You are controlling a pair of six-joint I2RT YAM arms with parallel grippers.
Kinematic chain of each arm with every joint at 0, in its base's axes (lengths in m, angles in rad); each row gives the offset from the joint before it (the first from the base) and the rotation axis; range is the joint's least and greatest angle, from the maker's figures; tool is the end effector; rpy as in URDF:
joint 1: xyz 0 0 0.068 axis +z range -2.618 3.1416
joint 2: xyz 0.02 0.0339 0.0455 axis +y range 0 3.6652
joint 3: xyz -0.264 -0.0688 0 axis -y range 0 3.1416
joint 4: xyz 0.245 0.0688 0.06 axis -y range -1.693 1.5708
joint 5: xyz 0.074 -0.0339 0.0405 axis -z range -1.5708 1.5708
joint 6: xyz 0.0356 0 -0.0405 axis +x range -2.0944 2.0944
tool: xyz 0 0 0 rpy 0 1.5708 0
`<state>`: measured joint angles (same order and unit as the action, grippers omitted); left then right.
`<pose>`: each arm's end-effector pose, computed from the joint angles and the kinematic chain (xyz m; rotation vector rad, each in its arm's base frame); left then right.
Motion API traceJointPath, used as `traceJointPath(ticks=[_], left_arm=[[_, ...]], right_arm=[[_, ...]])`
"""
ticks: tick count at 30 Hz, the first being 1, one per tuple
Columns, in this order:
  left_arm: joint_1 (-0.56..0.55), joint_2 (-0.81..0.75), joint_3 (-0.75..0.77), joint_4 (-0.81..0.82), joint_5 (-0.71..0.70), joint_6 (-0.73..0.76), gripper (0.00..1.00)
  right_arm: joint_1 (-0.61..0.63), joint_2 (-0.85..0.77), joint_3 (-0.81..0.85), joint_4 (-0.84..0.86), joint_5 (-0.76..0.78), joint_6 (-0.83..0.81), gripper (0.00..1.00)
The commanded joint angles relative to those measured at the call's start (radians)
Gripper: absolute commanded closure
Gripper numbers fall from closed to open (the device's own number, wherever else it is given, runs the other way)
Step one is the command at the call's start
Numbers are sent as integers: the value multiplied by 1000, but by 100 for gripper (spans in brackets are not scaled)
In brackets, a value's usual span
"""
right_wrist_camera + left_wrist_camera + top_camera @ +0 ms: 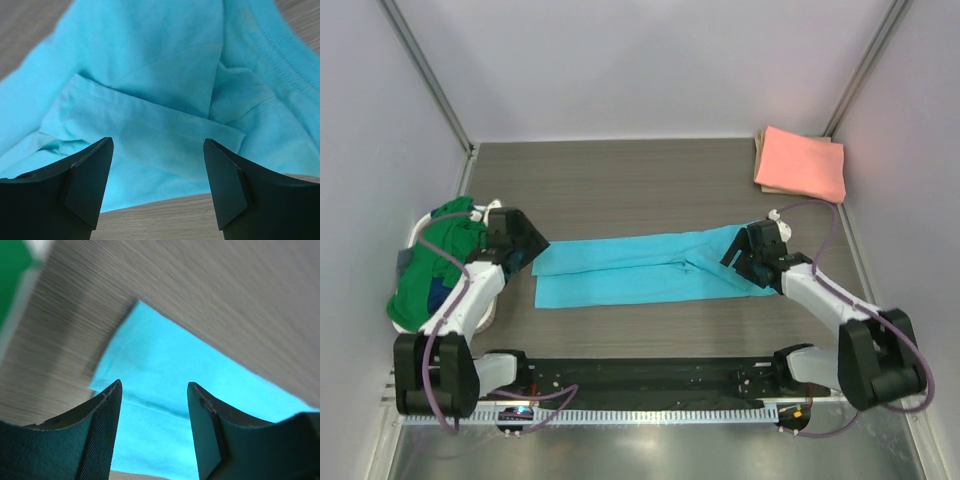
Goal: Fold and stack the t-shirts
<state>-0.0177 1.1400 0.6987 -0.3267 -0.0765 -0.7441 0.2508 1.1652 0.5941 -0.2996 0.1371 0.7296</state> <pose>0.2357 -0.0015 0.2269 -0.8720 2.1867 -0.2878 0.2190 0.0511 0.1906 0.6402 2.3642 0.2726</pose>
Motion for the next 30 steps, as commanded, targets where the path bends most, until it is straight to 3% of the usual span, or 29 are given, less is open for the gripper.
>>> traceJointPath(ticks=[1, 6, 11, 14, 19, 24, 26, 30], left_arm=[[-89, 114, 64, 9, 34, 40, 44], [-149, 340, 122, 9, 102, 43, 47], [-192, 382, 99, 5, 116, 17, 48], [-218, 342, 49, -11, 132, -15, 48], [-312, 212, -103, 0, 167, -142, 48], [-543, 112, -243, 86, 156, -357, 48], [-643, 80, -289, 152, 146, -466, 48], [-807, 92, -268, 201, 84, -560, 48]], right_arm=[[2, 122, 33, 73, -86, 40, 21], [2, 303, 113, 86, -114, 41, 21], [2, 532, 292, 71, -166, -18, 21], [2, 768, 525, 25, -182, -73, 21], [10, 1205, 1120, -192, -263, -113, 24], [48, 1508, 1696, -347, -370, -131, 22], [56, 1603, 1844, -331, -395, -124, 20], [64, 1659, 1894, -169, -505, -110, 14]])
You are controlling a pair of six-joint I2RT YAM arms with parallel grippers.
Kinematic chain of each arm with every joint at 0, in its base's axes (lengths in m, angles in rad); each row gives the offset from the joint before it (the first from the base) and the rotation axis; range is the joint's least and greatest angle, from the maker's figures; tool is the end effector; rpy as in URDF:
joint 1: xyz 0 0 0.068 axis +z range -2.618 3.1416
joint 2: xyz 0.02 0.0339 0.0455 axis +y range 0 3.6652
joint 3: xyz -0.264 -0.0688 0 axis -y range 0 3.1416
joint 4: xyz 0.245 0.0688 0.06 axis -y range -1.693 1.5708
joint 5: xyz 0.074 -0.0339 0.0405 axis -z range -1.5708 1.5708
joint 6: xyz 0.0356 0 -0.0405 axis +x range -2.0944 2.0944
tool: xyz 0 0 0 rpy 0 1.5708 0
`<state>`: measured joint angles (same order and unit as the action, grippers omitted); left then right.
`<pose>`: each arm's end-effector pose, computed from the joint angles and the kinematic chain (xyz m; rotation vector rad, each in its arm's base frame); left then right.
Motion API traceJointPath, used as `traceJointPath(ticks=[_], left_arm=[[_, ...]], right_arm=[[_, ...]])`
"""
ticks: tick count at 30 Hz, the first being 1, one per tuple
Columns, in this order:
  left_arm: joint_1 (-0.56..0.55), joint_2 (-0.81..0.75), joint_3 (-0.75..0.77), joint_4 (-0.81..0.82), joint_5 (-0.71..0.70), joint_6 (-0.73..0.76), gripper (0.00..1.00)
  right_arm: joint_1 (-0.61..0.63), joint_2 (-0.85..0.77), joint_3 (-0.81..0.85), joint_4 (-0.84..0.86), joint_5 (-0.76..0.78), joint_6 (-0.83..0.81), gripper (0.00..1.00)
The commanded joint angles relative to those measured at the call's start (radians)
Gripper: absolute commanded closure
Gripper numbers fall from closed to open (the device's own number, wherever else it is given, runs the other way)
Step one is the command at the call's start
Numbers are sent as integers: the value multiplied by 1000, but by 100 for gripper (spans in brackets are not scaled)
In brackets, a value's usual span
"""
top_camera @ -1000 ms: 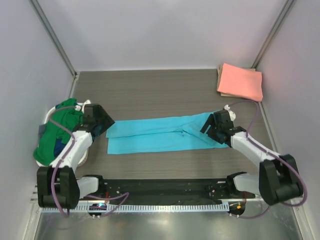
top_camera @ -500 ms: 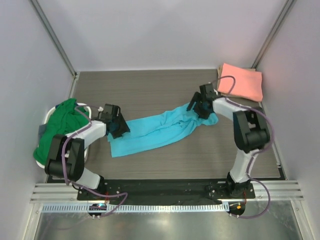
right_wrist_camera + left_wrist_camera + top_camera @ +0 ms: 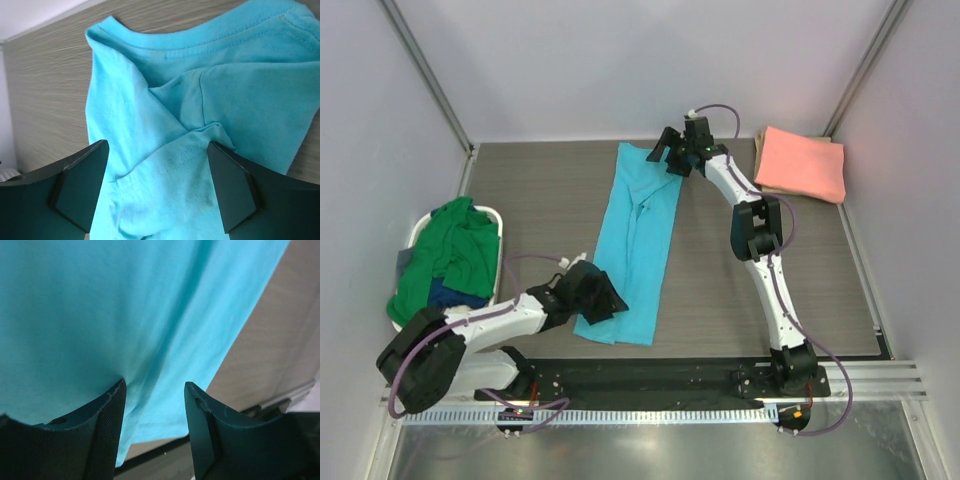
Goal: Fold and stack the t-shirts
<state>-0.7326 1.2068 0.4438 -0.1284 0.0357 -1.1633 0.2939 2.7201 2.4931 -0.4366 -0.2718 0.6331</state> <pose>0.1578 -0.1437 0.1490 -0.5526 2.6050 -0.7921 0.5700 0.1825 0.1581 0.2397 2.3177 0.7911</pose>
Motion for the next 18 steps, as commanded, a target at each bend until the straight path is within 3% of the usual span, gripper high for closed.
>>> traceJointPath(ticks=[1, 7, 10, 14, 18], left_arm=[[-115, 40, 24, 9, -31, -144, 47], [-182, 158, 179, -2, -28, -104, 47], [-203, 172, 295, -57, -30, -58, 46], [-212, 140, 449, -232, -126, 20, 44], [-211, 19, 518, -425, -281, 92, 40]], right_arm=[[22, 102, -10, -5, -109, -13, 13], [22, 99, 13, 101, -127, -42, 7], [19, 98, 64, 171, -213, -27, 2], [22, 14, 73, 245, -319, 2, 0], [22, -163, -34, 262, -323, -27, 0]])
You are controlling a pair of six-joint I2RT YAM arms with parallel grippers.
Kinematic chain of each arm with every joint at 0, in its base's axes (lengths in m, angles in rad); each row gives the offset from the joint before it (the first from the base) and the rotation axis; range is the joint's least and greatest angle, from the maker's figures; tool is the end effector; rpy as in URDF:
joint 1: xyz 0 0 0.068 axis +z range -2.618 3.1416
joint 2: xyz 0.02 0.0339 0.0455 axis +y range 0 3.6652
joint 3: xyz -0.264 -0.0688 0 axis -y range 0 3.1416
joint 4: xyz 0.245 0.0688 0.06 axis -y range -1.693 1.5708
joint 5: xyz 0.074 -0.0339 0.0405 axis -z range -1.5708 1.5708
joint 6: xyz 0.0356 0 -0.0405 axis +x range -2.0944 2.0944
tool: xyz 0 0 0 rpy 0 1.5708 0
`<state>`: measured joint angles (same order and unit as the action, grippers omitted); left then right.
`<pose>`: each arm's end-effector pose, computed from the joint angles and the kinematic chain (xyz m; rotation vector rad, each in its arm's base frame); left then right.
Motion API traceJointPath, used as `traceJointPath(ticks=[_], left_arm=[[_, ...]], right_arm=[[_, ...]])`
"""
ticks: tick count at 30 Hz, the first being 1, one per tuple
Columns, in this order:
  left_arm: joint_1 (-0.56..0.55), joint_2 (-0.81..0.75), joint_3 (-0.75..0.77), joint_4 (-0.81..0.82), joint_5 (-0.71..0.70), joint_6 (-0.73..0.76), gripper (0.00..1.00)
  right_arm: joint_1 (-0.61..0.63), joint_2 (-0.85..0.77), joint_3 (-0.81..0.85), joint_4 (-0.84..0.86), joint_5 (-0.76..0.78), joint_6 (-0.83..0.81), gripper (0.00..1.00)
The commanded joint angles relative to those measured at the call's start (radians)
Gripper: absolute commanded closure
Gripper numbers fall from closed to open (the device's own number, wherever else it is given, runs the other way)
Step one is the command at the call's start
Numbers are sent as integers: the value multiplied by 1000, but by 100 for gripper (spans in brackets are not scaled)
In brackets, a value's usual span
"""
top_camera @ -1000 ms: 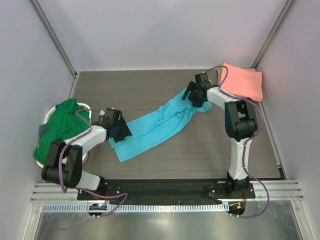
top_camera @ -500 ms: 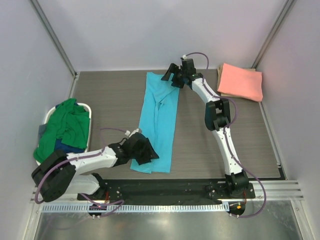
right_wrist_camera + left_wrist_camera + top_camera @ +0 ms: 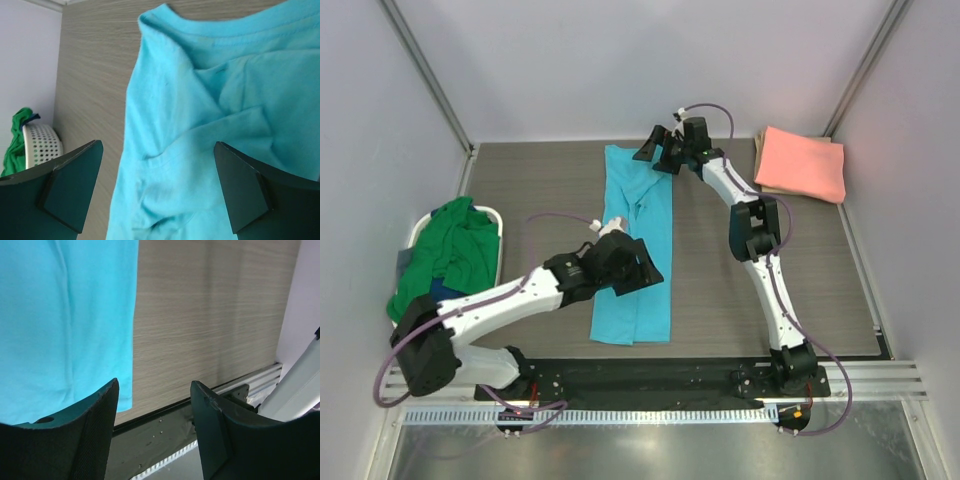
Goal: Fold and stack the t-shirts
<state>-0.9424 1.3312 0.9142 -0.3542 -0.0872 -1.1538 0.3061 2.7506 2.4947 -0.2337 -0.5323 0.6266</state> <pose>0.1695 -0.2280 0.2493 -0.3137 2.5142 -0.8723 0.5749 0.2006 0.1609 -0.0043 2.1795 1.1043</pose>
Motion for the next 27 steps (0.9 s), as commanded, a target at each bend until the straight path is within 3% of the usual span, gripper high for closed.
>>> traceJointPath(ticks=[1, 4, 5, 12, 16, 20, 27], left_arm=[[2, -130, 55, -225, -195, 95, 39], [40, -216, 35, -301, -243, 138, 38], [68, -257, 25, -316, -243, 144, 38], [113, -441, -162, -350, -226, 106, 39], [114, -527, -297, -313, -186, 54, 41], [114, -596, -382, -292, -164, 23, 42], [114, -632, -454, -263, -125, 9, 43]], right_arm=[[10, -238, -58, 59, -61, -22, 0], [10, -429, -215, 39, -22, -39, 0], [10, -559, -280, 22, 10, -42, 0], [37, -1024, -1064, -144, 244, -33, 2], [125, -1312, -1414, -171, 339, 7, 4], [308, -1520, -1727, -133, 391, 91, 8], [481, -1747, -2045, -24, 377, 258, 25]])
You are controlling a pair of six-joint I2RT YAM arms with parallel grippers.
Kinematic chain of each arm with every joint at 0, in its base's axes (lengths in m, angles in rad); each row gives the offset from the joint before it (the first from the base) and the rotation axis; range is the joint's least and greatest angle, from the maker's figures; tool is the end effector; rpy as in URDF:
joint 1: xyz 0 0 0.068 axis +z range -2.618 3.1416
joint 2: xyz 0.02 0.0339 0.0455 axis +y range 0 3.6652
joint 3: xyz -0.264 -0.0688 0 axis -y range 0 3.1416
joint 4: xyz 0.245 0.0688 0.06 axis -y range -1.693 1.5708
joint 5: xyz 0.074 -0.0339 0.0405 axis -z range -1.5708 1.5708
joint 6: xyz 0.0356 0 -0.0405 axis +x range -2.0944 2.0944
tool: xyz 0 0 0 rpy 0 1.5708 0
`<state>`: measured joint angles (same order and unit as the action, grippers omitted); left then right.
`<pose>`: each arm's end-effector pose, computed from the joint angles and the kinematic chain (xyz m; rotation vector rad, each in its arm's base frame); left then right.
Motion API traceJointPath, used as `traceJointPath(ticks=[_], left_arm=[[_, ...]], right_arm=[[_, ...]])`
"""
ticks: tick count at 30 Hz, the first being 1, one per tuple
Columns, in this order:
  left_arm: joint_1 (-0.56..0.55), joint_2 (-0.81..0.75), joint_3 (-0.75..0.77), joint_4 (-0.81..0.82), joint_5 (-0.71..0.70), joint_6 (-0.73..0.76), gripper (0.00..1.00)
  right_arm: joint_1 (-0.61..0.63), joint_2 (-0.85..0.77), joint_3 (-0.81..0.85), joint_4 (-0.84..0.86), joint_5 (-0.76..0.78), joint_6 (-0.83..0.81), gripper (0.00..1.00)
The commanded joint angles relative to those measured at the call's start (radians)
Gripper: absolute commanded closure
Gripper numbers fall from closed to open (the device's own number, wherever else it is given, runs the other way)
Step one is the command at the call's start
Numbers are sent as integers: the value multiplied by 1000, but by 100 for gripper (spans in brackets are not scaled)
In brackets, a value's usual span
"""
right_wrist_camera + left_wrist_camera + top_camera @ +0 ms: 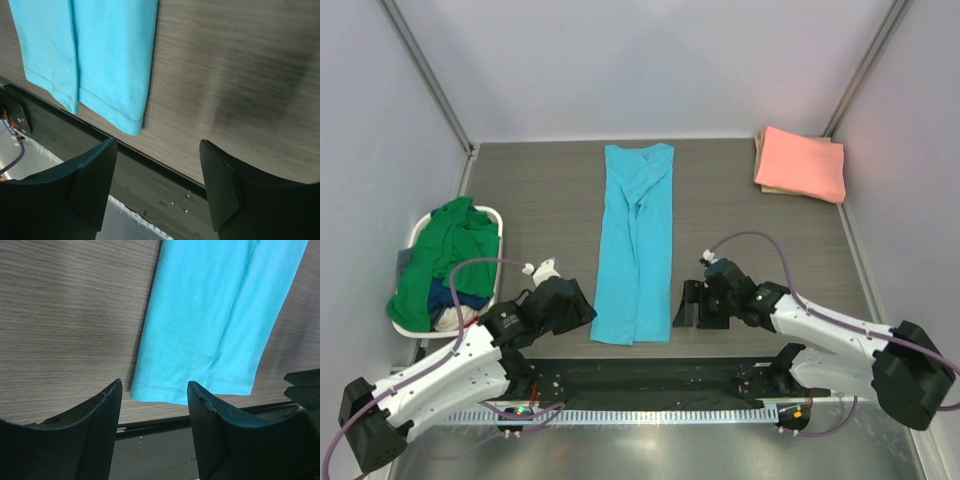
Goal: Fold and stack the t-shirts
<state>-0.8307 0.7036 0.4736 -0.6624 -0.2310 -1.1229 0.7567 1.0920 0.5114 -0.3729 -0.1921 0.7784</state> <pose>0.0998 -0.0972 0.2023 -0.4685 2.4761 -0.5727 0.1402 0.1417 0.1748 -0.0540 2.7190 0.7903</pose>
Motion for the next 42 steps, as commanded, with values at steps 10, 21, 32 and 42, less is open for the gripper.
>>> traceJointPath(ticks=[10, 21, 32, 42], left_arm=[[1, -9, -105, 103, 58, -55, 46], [1, 5, -182, 135, 107, -71, 46], [-1, 19, -216, 199, 150, -89, 55], [-42, 28, -225, 233, 121, -121, 100]], right_arm=[[164, 35, -134, 301, 71, 199, 36], [174, 144, -152, 428, 62, 211, 64], [176, 152, -195, 463, 57, 216, 80], [176, 54, -209, 384, 72, 214, 99]])
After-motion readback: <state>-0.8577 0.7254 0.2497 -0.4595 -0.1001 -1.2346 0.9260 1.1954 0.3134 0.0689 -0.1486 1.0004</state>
